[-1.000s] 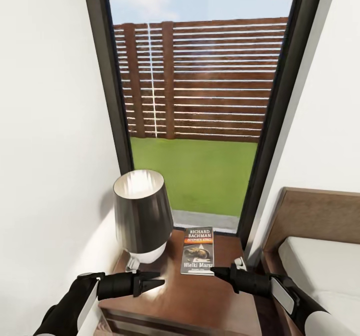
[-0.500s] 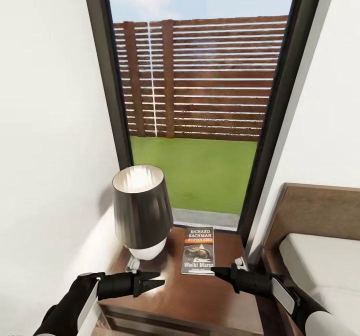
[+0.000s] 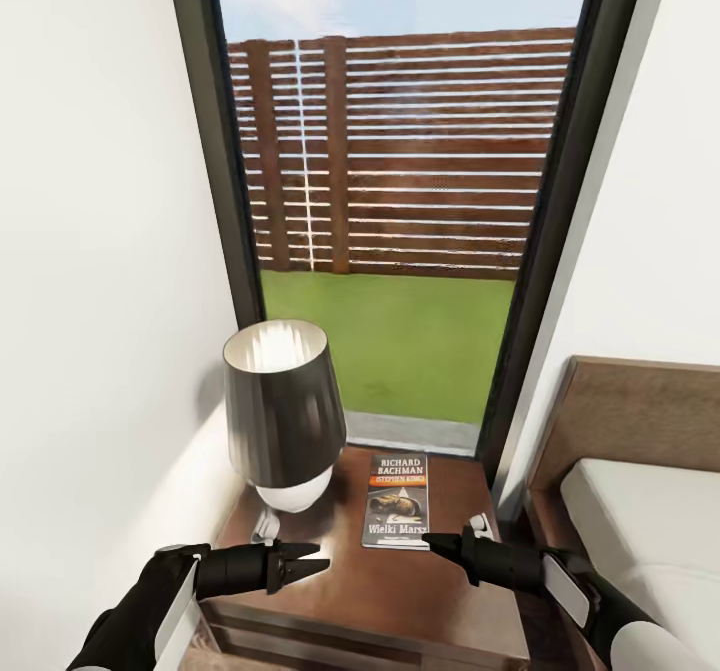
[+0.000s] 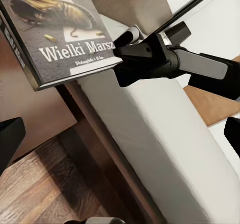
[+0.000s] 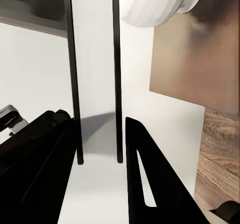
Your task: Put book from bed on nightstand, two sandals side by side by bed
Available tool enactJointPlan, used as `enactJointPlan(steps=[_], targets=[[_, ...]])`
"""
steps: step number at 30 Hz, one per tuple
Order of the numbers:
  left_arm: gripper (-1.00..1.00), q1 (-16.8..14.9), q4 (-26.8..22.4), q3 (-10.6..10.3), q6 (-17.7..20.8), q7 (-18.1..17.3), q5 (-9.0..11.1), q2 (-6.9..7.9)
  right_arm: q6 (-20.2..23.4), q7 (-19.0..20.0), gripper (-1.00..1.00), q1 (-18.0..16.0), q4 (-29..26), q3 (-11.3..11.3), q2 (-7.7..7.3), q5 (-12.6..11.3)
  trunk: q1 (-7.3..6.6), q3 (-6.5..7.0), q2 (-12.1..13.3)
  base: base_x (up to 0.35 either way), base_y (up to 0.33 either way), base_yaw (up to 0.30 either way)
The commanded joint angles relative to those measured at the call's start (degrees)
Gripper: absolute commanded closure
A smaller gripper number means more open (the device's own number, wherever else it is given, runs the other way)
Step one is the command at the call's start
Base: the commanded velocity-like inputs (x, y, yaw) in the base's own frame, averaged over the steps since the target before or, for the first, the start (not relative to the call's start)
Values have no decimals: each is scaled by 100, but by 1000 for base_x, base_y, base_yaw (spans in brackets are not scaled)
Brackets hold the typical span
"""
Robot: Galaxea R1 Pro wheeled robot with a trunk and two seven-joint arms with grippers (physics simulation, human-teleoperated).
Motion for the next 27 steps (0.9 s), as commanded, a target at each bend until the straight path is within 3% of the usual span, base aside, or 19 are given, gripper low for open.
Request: enactJointPlan(steps=[1, 22, 27], targets=[[-100, -1, -1, 1, 59, -16, 12, 0, 39, 0, 100, -5, -2, 28, -7, -55, 22, -24, -44, 0, 0, 0], [-100, -4, -1, 1, 59, -16, 13, 0, 39, 0, 100, -5, -3, 28, -10, -55, 483, -401, -887, 0, 0, 0], [-100, -2, -1, 1, 62, -16, 18, 0, 39, 0, 100, -5, 5, 28, -5, -55, 483, -401, -887, 0, 0, 0]])
